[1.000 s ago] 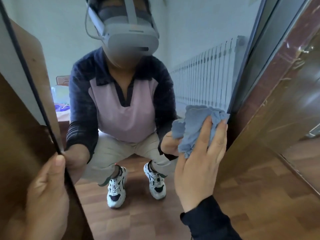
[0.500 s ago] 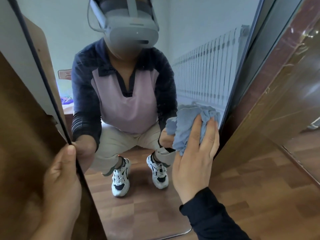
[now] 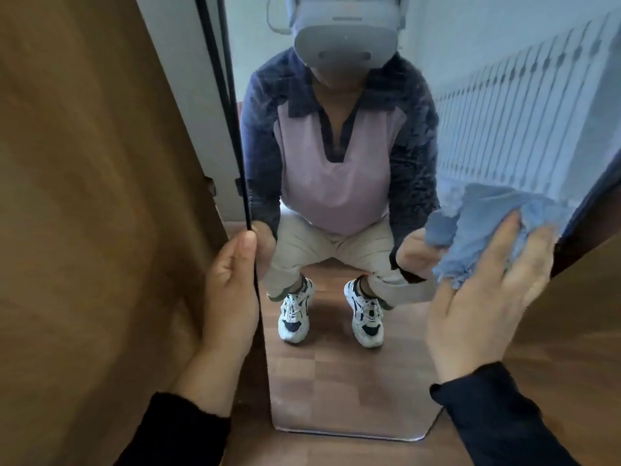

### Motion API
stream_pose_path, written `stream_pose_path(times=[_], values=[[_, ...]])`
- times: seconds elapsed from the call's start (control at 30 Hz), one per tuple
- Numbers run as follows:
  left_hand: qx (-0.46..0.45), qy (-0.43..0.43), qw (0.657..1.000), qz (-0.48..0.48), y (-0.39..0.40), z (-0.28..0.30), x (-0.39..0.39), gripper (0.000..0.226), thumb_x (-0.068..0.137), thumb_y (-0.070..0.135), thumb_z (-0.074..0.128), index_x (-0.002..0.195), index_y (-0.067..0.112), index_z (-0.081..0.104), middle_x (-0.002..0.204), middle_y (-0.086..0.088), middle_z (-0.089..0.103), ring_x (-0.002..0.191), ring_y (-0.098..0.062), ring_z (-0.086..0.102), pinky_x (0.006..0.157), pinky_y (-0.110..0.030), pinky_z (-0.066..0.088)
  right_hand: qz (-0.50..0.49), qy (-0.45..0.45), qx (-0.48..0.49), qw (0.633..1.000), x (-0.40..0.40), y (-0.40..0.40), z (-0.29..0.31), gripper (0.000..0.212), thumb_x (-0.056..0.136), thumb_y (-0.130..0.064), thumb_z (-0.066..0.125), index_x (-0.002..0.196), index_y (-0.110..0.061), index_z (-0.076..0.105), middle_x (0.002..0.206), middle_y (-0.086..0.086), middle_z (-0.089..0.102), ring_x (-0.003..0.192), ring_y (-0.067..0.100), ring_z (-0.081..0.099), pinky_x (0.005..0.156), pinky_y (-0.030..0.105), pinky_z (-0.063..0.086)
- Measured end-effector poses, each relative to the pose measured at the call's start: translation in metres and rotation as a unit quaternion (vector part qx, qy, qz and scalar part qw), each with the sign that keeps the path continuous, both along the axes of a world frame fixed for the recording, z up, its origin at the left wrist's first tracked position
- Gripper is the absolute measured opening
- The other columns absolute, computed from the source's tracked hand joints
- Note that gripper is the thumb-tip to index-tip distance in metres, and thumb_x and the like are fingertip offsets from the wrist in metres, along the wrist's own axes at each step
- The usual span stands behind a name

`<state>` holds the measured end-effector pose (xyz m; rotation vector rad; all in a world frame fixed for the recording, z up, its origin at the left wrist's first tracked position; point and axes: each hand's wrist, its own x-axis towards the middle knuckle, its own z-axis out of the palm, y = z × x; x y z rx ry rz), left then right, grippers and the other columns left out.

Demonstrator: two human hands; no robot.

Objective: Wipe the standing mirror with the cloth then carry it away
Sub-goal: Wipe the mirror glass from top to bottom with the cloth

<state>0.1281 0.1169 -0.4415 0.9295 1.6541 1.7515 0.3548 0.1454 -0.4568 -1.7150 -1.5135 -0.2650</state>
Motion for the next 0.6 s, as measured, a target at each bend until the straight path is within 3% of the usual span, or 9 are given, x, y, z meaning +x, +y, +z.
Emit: stream_pose_path(times=[0.07, 0.17, 0.33, 0.43, 0.53, 0.6], values=[[0.01, -0.015, 1.0, -0.009, 0.0, -0.001, -0.001, 0.028, 0.103, 0.032, 0.046, 0.083, 0.04, 0.064, 0.072, 0.038, 0.065, 0.078, 0.023, 0.06, 0.066, 0.003, 0.041, 0.019, -0.035, -0.009, 0.999, -0.011, -0.004, -0.008, 0.083, 0.087, -0.013, 0.056, 0.158, -0.004, 0.015, 0.162, 0.027, 0.007, 0.151, 0.045, 0.006, 0.124, 0.053, 0.01], [0.027, -0.021, 0.999, -0.021, 0.0, 0.0, 0.0, 0.031, 0.104, 0.025, 0.045, 0.08, 0.035, 0.063, 0.069, 0.032, 0.066, 0.074, 0.019, 0.061, 0.066, 0.001, 0.043, 0.065, -0.079, -0.012, 0.995, -0.024, -0.011, -0.022, 0.081, 0.084, -0.017, 0.055, 0.157, -0.004, 0.022, 0.16, 0.028, 0.013, 0.151, 0.044, 0.007, 0.126, 0.038, -0.002], [0.034, -0.02, 0.999, -0.024, -0.001, 0.002, 0.001, 0.048, 0.105, 0.024, 0.043, 0.07, 0.045, 0.07, 0.07, 0.033, 0.067, 0.076, 0.019, 0.061, 0.066, 0.0, 0.043, 0.133, -0.133, 0.018, 0.982, -0.012, -0.009, -0.028, 0.068, 0.091, -0.023, 0.042, 0.156, -0.006, 0.027, 0.158, 0.026, 0.02, 0.15, 0.044, 0.014, 0.125, 0.053, 0.014], [0.04, -0.021, 0.999, -0.019, -0.002, 0.0, 0.001, 0.044, 0.104, 0.026, 0.044, 0.073, 0.043, 0.07, 0.074, 0.031, 0.069, 0.078, 0.017, 0.063, 0.068, -0.002, 0.045, 0.11, -0.104, 0.023, 0.988, -0.007, -0.011, -0.022, 0.066, 0.091, -0.02, 0.038, 0.155, -0.004, 0.028, 0.157, 0.027, 0.023, 0.15, 0.043, 0.016, 0.121, 0.058, 0.02], [0.033, -0.023, 0.999, -0.027, -0.004, -0.001, 0.0, 0.038, 0.105, 0.025, 0.043, 0.078, 0.039, 0.066, 0.074, 0.032, 0.068, 0.078, 0.017, 0.062, 0.069, -0.002, 0.044, 0.078, -0.058, 0.015, 0.995, -0.015, -0.015, -0.016, 0.068, 0.092, -0.019, 0.039, 0.155, -0.001, 0.024, 0.159, 0.029, 0.019, 0.15, 0.044, 0.012, 0.125, 0.05, 0.012], [0.022, -0.027, 0.999, -0.034, -0.005, 0.0, -0.001, 0.042, 0.105, 0.028, 0.043, 0.078, 0.046, 0.07, 0.078, 0.033, 0.069, 0.084, 0.018, 0.063, 0.072, -0.002, 0.045, 0.088, -0.052, -0.003, 0.995, -0.025, -0.018, -0.018, 0.071, 0.093, -0.023, 0.046, 0.156, 0.001, 0.023, 0.16, 0.031, 0.014, 0.151, 0.046, 0.007, 0.126, 0.05, 0.009]])
